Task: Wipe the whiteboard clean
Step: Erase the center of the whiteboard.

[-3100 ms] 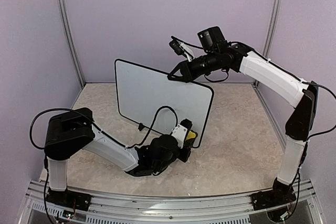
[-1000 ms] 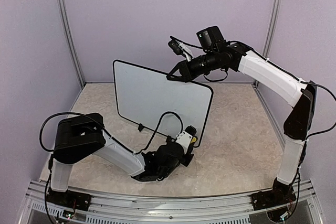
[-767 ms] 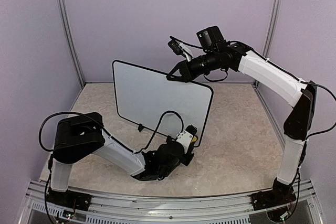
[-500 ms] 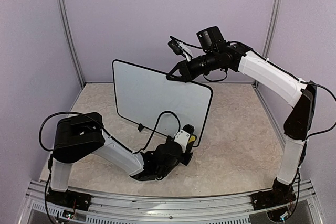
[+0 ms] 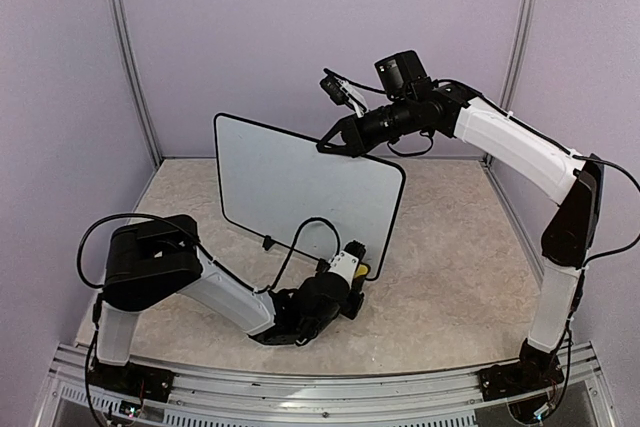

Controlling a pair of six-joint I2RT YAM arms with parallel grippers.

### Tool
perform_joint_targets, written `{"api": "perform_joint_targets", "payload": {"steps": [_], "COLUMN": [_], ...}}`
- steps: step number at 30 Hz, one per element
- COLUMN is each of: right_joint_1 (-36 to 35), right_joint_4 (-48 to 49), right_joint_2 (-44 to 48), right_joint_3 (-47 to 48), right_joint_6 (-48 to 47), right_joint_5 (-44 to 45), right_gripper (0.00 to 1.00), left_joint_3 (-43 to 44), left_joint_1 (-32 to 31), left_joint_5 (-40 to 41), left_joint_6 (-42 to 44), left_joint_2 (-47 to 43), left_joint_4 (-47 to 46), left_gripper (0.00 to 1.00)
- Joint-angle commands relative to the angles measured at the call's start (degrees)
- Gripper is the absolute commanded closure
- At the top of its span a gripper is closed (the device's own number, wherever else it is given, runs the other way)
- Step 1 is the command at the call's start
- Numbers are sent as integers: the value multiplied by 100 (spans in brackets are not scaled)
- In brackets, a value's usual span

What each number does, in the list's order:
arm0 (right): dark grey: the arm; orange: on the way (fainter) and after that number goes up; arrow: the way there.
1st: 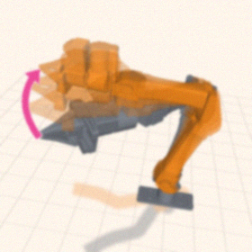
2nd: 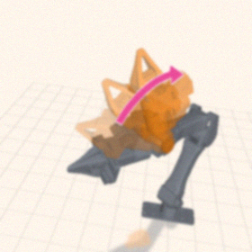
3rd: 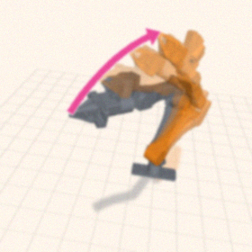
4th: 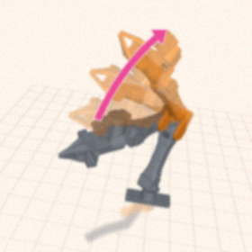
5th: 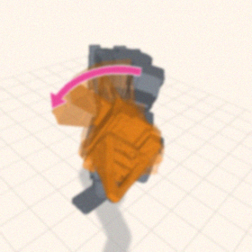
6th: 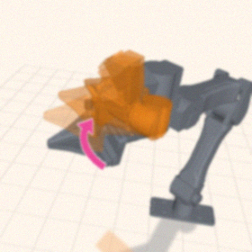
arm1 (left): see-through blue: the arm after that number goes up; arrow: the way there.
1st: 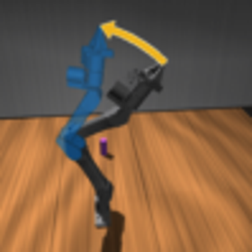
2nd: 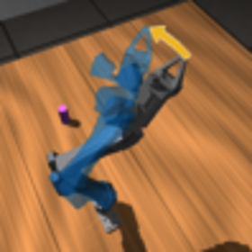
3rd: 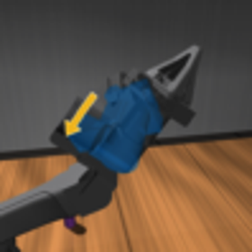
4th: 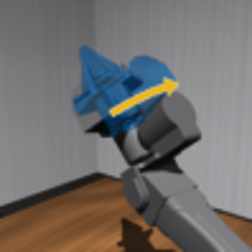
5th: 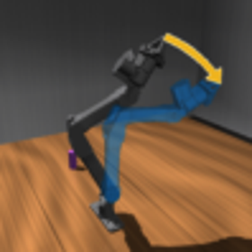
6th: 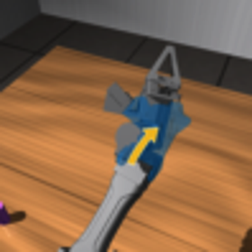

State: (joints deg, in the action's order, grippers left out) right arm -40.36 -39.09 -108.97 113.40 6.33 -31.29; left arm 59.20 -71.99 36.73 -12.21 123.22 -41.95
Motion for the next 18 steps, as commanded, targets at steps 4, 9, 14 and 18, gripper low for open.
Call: {"api": "perform_joint_targets", "payload": {"steps": [4, 9, 14, 18], "right_joint_1": [-233, -233, -229, -227], "right_joint_4": [-1095, -1136, -1125, -1119], "right_joint_2": [-526, -522, -522, -527], "right_joint_3": [-456, -401, -448, -460], "right_joint_6": [474, 470, 444, 433], "right_joint_5": [-324, -308, -299, -299], "right_gripper": [100, 100, 100, 100], "left_joint_3": [175, 629, 686, 565], "left_joint_1": [282, 325, 301, 325], "left_joint_5": [229, 254, 399, 454], "left_joint_6": [323, 680, 858, 954], "left_joint_2": [-159, -218, -367, -631], "left_joint_4": [-214, -270, -492, -663], "left_gripper": [100, 100, 100, 100]}}
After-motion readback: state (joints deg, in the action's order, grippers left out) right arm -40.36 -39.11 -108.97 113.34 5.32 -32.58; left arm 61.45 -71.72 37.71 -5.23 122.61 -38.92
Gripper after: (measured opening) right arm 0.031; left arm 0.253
